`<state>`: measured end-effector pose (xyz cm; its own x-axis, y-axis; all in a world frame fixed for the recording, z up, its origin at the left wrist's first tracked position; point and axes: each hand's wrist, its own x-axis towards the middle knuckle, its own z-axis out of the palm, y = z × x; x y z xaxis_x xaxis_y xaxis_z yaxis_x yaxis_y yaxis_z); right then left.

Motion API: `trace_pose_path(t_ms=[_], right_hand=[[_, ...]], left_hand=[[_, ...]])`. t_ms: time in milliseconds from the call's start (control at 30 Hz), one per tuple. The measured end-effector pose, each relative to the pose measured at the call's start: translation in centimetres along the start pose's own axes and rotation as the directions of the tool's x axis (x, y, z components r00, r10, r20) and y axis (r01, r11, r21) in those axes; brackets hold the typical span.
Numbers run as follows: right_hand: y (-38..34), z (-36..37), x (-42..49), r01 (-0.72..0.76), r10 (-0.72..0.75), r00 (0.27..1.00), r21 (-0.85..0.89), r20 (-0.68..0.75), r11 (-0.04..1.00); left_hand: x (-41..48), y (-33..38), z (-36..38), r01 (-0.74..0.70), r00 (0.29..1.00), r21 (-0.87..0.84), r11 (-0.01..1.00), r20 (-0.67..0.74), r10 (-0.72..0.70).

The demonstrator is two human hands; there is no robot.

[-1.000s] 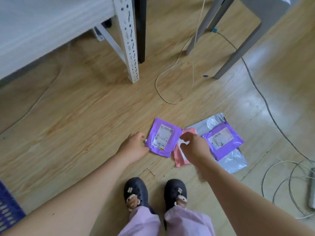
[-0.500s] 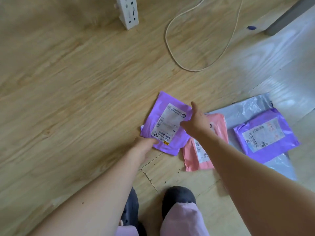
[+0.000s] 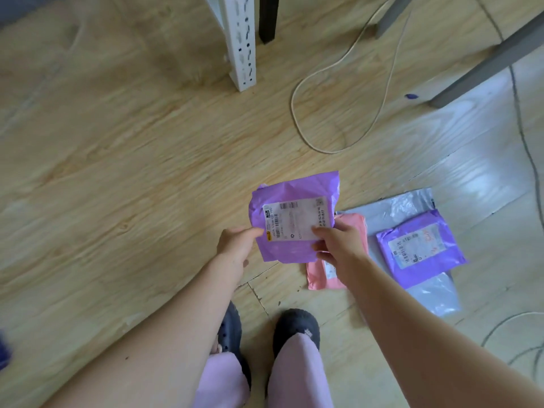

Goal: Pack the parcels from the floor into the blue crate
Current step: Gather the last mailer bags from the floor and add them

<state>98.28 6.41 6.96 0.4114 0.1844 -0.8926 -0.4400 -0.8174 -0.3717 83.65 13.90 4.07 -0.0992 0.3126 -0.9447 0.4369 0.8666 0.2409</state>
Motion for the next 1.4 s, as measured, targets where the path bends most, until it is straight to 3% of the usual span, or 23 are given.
trace_pose_path(t_ms=[133,200,333,433,500,567,633,700,800,933,1067,1200,1400], right_hand=[[-2.2,0.4,-5.7,-0.083,0.074,0.994,0.126,0.078,0.989],[-3.0,0.9,-7.7,-0.144,0.121,0.986,0.211,0.118,0.967],[-3.3,1.8,-9.4,-0.218,0.149,0.967,0.375,0.205,0.901],[-1.8,1.9,-8.6,-0.242,0.149,0.949,0.341,0.277,0.909],[-0.4,1.7,-7.6,-0.235,0.155,0.937,0.24,0.312,0.942],[1.1,1.0,-6.2,-0.2,0.16,0.952,0.133,0.26,0.971],[2.7,-0.4,-3.5,-0.173,0.166,0.979,0.055,0.118,0.983],[4.8,-2.4,-0.2,-0.163,0.162,0.985,-0.011,-0.065,0.987],[8.3,-5.5,4.4,-0.123,0.065,0.971,-0.246,-0.232,0.961],[10.5,-6.7,7.9,-0.162,0.119,0.965,-0.172,-0.233,0.972],[12.3,-6.1,10.9,-0.153,0.036,0.915,-0.263,-0.403,0.953],[11.8,-5.4,10.0,-0.183,0.07,0.935,-0.305,-0.348,0.934],[7.0,-4.3,3.5,-0.06,-0.033,0.979,-0.441,-0.201,0.896]], left_hand=[[-5.2,1.0,-2.5,0.067,0.995,-0.062,0.996,0.073,-0.062],[-7.1,1.1,-3.8,0.165,0.981,-0.127,0.978,0.125,-0.149],[-8.9,0.3,-5.4,0.319,0.948,-0.437,0.841,0.131,-0.291],[-8.5,-0.6,-4.1,0.287,0.952,-0.555,0.781,0.258,-0.166],[-7.7,-0.5,-2.8,0.171,0.977,-0.517,0.839,0.198,-0.077],[-5.9,-0.6,-1.5,0.049,0.998,-0.458,0.888,0.058,-0.025],[-3.9,-0.8,-0.5,-0.05,0.996,-0.355,0.933,-0.089,0.019],[-1.7,-1.5,0.7,-0.117,0.985,-0.242,0.963,-0.15,0.082],[0.5,-2.3,2.3,-0.167,0.983,-0.185,0.968,-0.106,0.15],[4.1,-3.9,3.9,-0.131,0.991,-0.134,0.982,-0.051,0.125],[6.1,-4.6,4.2,-0.121,0.992,-0.098,0.988,-0.042,0.117],[5.3,-4.0,3.3,-0.104,0.994,-0.082,0.991,-0.047,0.101],[-0.5,-1.9,-0.4,-0.135,0.988,-0.055,0.989,-0.086,0.13]])
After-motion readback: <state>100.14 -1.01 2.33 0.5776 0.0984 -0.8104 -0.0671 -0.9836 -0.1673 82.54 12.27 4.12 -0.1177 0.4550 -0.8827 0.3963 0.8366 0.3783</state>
